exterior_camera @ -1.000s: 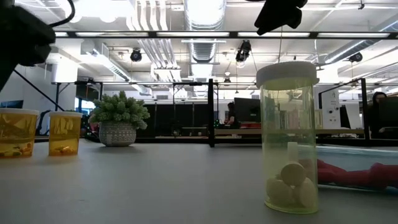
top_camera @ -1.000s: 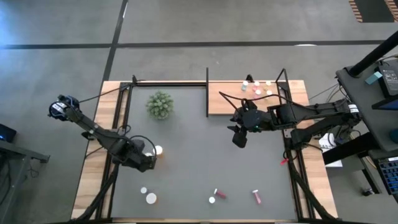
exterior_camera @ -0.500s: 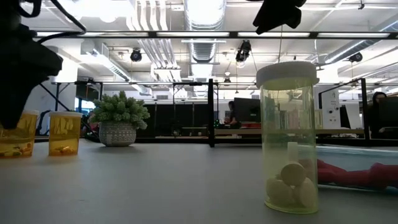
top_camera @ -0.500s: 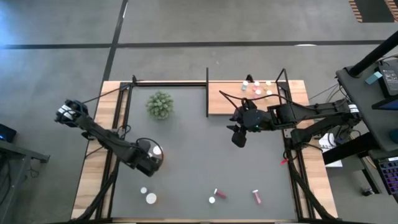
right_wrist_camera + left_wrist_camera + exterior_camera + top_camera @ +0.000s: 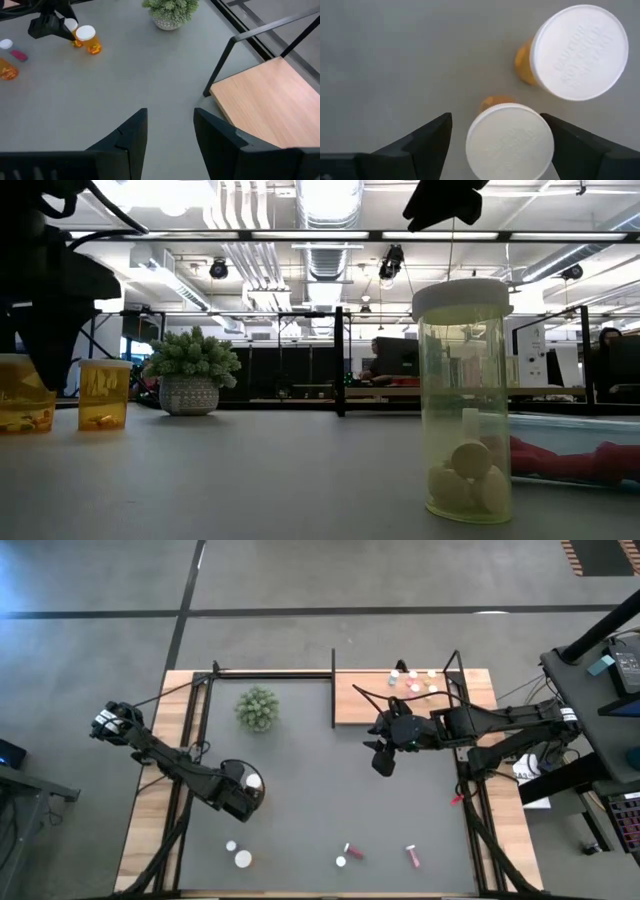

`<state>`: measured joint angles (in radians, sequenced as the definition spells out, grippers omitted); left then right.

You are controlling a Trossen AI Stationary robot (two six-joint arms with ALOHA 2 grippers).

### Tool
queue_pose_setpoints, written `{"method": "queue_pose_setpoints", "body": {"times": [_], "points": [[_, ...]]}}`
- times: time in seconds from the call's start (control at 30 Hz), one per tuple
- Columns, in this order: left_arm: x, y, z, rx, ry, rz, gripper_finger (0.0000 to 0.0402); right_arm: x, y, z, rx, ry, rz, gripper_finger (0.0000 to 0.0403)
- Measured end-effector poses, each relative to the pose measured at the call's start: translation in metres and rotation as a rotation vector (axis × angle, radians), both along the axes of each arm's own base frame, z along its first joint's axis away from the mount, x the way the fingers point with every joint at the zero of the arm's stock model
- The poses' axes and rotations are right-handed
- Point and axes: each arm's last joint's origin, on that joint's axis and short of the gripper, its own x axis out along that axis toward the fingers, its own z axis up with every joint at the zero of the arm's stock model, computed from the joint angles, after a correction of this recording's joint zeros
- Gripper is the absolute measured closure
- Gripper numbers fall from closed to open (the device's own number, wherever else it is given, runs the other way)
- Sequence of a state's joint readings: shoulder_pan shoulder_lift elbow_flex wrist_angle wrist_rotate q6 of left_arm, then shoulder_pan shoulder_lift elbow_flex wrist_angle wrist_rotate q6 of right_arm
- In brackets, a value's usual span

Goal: Pick and place medicine bottles onto shelf by color
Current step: Put the top left orange pill bottle on the shelf

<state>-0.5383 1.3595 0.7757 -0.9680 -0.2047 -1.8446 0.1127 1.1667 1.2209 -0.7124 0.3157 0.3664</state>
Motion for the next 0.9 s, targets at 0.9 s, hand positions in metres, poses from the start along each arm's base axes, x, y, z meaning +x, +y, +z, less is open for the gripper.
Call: {"method": "queue_pose_setpoints", "body": {"times": [0.9], "points": [[0.042, -0.022, 0.082, -0.161, -0.255, -0.053, 0.0209, -0.006, -0.001, 0.003, -0.027, 0.015, 0.025, 0.0252]]}}
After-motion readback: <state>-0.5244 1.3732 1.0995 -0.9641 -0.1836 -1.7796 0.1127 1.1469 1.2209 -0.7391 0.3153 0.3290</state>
